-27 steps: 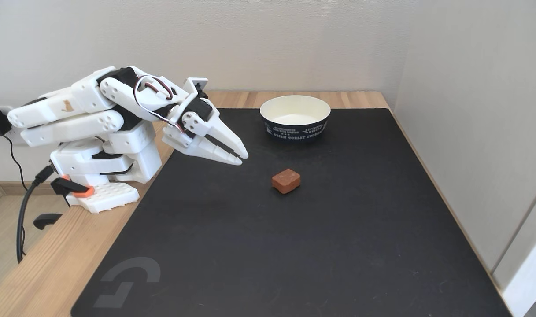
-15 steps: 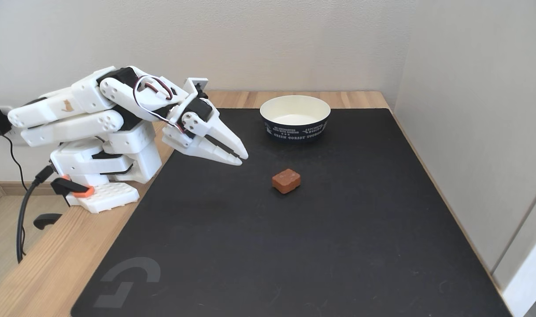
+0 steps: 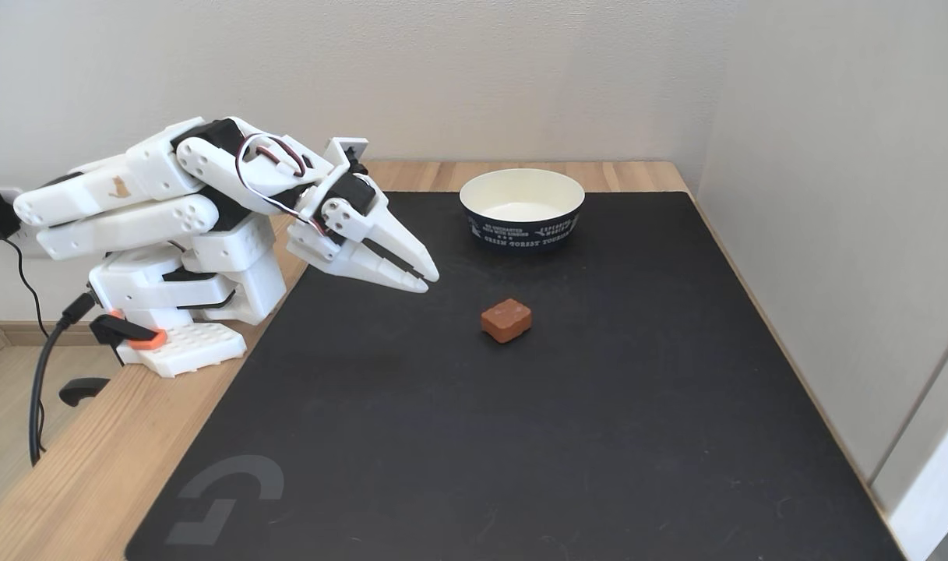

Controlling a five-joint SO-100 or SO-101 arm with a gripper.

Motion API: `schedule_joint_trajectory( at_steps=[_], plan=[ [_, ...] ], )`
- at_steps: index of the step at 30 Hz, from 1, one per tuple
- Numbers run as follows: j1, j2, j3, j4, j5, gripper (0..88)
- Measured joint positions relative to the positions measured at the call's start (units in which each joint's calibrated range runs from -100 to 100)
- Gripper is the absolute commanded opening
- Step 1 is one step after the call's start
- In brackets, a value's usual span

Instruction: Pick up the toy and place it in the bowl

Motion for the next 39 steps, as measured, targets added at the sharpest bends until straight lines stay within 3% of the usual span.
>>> schedule_joint_trajectory(
  at_steps=[26, 29, 30, 31, 33, 39],
  plan=[
    [0.0, 0.0, 0.0, 0.0, 0.0, 3.0],
    [0.0, 0.0, 0.0, 0.0, 0.0, 11.3],
    [0.0, 0.0, 0.0, 0.0, 0.0, 17.1],
    [0.0, 0.0, 0.0, 0.0, 0.0, 28.6],
    [0.0, 0.0, 0.0, 0.0, 0.0, 36.0],
    [-0.7, 0.0, 0.0, 1.0, 0.0, 36.8]
  ],
)
